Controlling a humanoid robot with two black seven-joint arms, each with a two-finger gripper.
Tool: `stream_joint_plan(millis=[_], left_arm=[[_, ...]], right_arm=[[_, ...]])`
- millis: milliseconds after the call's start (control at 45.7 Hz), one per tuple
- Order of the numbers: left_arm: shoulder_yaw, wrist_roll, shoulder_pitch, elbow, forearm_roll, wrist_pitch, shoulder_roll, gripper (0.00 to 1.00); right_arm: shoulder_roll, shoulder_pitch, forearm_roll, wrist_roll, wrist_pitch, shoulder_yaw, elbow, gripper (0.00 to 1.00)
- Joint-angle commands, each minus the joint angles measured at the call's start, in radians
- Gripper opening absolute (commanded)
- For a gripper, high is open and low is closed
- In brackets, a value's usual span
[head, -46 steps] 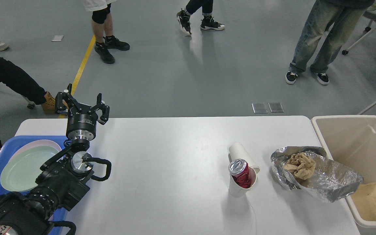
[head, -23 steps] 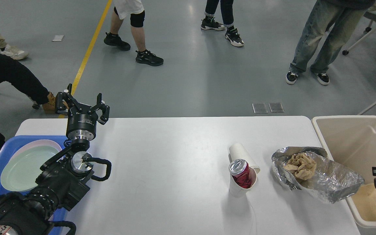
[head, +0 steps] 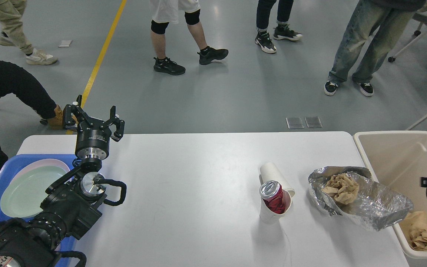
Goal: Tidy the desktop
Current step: 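Lower the right gripper beside the silver foil wrapper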
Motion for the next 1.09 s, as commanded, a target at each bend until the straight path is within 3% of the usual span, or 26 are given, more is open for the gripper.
stream_joint_plan(millis=[0, 153, 241, 416, 591, 832, 1072], left_arm=[[0.0, 0.0, 0.0, 0.0, 0.0, -0.001, 0.0, 0.96], [0.002, 0.0, 0.0, 0.0, 0.0, 0.0, 0.0, 0.96], [0.0, 0.0, 0.0, 0.0, 0.0, 0.0, 0.0, 0.96], [0.0, 0.0, 0.0, 0.0, 0.0, 0.0, 0.0, 0.96], [0.0, 0.0, 0.0, 0.0, 0.0, 0.0, 0.0, 0.96], [0.0, 0.0, 0.0, 0.0, 0.0, 0.0, 0.0, 0.96], [0.0, 0.0, 0.0, 0.0, 0.0, 0.0, 0.0, 0.96]], right_arm=[[-0.077, 0.14, 0.0, -0.002, 0.039, -0.009, 0.099, 1.0], [-0.12, 0.35, 0.0, -0.002, 0.055, -0.076, 0.194, 1.0], [-0.154, 0.519, 0.0, -0.002, 0.127, -0.137, 0.281, 1.0], [-0.147, 0.867, 0.003, -0.002, 0.429, -0.23, 0.44, 1.0], [-0.05, 1.136, 0.034, 0.003, 0.786, -0.27, 0.533, 1.0], [0.117, 1.312, 0.053, 0.003, 0.795, -0.257, 0.584, 1.0], [0.114, 1.342, 0.056, 0.002, 0.795, -0.22, 0.599, 1.0]])
